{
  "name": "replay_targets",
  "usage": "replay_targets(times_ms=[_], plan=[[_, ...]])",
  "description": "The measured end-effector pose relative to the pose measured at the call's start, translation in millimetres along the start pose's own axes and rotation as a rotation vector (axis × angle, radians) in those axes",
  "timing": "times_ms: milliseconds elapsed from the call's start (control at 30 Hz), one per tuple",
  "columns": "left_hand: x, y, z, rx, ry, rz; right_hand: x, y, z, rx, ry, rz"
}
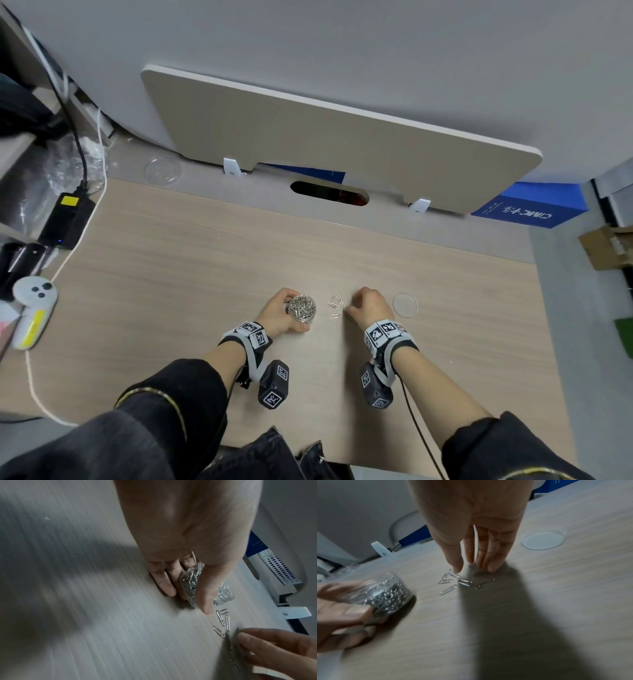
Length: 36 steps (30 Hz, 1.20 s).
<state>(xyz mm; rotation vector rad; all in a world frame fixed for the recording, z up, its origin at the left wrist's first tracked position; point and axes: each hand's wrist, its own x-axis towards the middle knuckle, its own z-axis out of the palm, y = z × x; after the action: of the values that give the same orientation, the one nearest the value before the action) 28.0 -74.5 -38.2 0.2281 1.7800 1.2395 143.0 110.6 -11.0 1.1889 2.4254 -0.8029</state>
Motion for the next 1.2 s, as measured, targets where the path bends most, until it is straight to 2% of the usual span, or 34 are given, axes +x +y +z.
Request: replay_targets(times_ms=[100, 333, 567, 900, 1033, 1200], plan=[[0, 0, 0, 0.022, 0.014, 0.008, -1, -3, 10, -0.045, -0.024, -0.041], [1, 1, 1, 0.014, 0.004, 0.011, 3, -15, 19, -0.172, 0.023, -0.117], [3, -1, -1, -0.003, -0.01, 0.01, 4, -20, 26, -0.156, 0.055, -0.151], [5, -3, -2, -0.005, -0.009, 0.012, 2, -27, 20, -0.22, -0.037, -0.103], [3, -3, -1, -0.032, -0.012, 0.01, 0, -32, 8, -0.044, -0.046, -0.082], [0, -1, -2, -0.075, -0.027, 0.01, -8, -58, -2, 0.384, -0.13, -0.213]])
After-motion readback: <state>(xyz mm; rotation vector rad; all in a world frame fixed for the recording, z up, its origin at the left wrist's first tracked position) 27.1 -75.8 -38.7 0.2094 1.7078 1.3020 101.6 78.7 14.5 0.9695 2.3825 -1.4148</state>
